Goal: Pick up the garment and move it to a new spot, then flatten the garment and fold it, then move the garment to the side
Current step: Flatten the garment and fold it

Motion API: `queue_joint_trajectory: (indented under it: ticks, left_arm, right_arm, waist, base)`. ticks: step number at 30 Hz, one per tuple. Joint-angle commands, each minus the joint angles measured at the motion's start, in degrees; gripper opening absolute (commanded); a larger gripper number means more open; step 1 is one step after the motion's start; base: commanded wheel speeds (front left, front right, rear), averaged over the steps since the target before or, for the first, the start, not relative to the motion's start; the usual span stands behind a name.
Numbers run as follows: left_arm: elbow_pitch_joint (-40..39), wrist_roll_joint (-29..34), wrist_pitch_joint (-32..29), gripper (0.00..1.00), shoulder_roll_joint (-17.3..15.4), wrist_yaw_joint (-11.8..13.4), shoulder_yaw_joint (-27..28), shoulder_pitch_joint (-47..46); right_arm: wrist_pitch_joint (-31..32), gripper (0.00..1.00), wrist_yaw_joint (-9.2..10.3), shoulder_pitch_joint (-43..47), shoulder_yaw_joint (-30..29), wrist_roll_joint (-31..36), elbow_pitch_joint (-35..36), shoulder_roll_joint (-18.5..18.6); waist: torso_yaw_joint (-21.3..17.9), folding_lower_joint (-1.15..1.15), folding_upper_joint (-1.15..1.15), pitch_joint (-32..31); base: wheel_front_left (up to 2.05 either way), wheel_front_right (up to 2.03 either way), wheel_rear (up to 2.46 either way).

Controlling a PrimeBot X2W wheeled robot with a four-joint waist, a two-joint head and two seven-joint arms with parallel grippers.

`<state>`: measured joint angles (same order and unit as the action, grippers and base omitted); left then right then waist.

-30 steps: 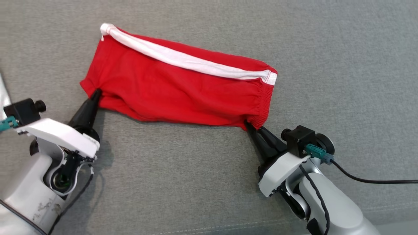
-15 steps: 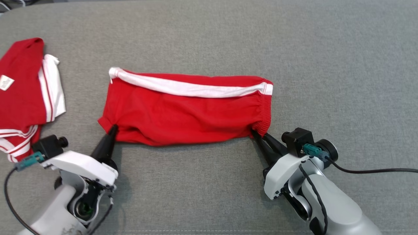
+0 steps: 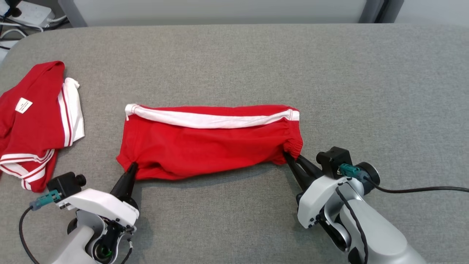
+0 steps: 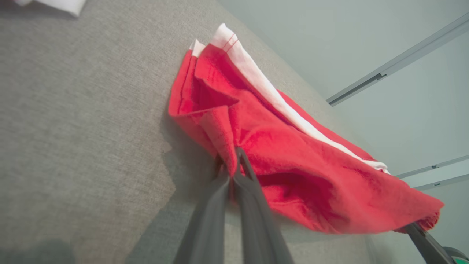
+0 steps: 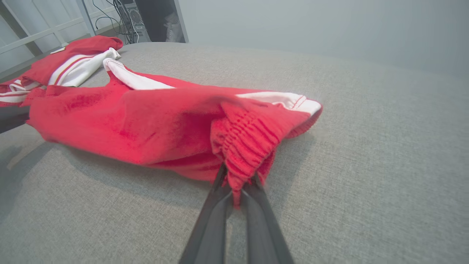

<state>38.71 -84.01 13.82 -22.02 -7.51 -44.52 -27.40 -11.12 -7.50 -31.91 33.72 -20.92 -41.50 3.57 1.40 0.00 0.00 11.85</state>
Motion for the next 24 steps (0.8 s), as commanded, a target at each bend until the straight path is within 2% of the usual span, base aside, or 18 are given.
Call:
queue_joint_trajectory:
  ticks: [1,9,10,11,12,13,14,19,24]
  left_arm:
    - [0.0,0.8,0.7,0.0,-1.5,0.0,1.6,-0.5]
    - [0.9,1.6,1.0,0.0,-0.9,0.0,1.5,0.1]
    - [0.9,1.9,1.0,0.0,-1.0,0.0,1.4,0.1]
    - [0.9,2.3,1.0,0.0,-1.0,0.0,1.3,0.1]
    - [1.0,2.8,1.0,0.2,-1.1,0.0,1.3,0.1]
    - [1.0,3.4,1.1,0.62,-1.2,0.0,1.3,0.2]
    - [1.1,3.7,1.1,1.0,-1.2,0.0,1.4,0.3]
    - [1.6,6.2,1.2,1.0,-1.6,0.0,4.2,0.8]
    - [1.4,12.5,1.2,1.0,-1.5,0.0,10.7,2.0]
  right_arm:
    - [0.0,0.0,0.01,1.4,0.2,-0.2,1.3,-0.7]
    - [1.2,0.0,0.01,2.5,-1.1,0.1,0.9,-0.7]
    - [1.3,0.33,0.01,2.6,-1.4,0.1,0.8,-0.7]
    - [1.3,0.83,0.01,2.7,-1.7,0.3,0.7,-0.7]
    - [1.4,1.0,0.01,2.7,-2.0,0.4,0.6,-0.7]
    - [1.6,1.0,0.01,2.8,-2.2,0.4,0.4,-0.7]
    - [1.5,1.0,0.01,2.9,-2.5,0.5,0.4,-0.7]
    - [0.7,1.0,0.01,3.4,-4.6,1.1,0.2,-0.7]
    - [-1.0,1.0,0.01,4.7,-7.8,1.5,0.6,-0.7]
  waist:
    - [-0.3,0.0,0.0,-0.4]
    - [-0.5,0.0,0.0,-0.6]
    - [-0.4,0.0,0.0,-0.6]
    - [-0.3,0.0,0.0,-0.6]
    - [-0.2,0.0,0.0,-0.6]
    - [-0.1,0.0,0.0,-0.7]
    - [0.0,0.0,0.0,-0.8]
    - [0.3,0.0,0.0,-1.8]
    - [0.5,0.0,0.0,-3.4]
  base:
    - [0.0,0.0,0.0]
    - [0.0,0.0,0.0]
    - [0.0,0.0,0.0]
    - [0.0,0.0,0.0]
    - [0.0,0.0,0.0]
    - [0.0,0.0,0.0]
    - [0.0,0.0,0.0]
    - [0.0,0.0,0.0]
    - [0.0,0.0,0.0]
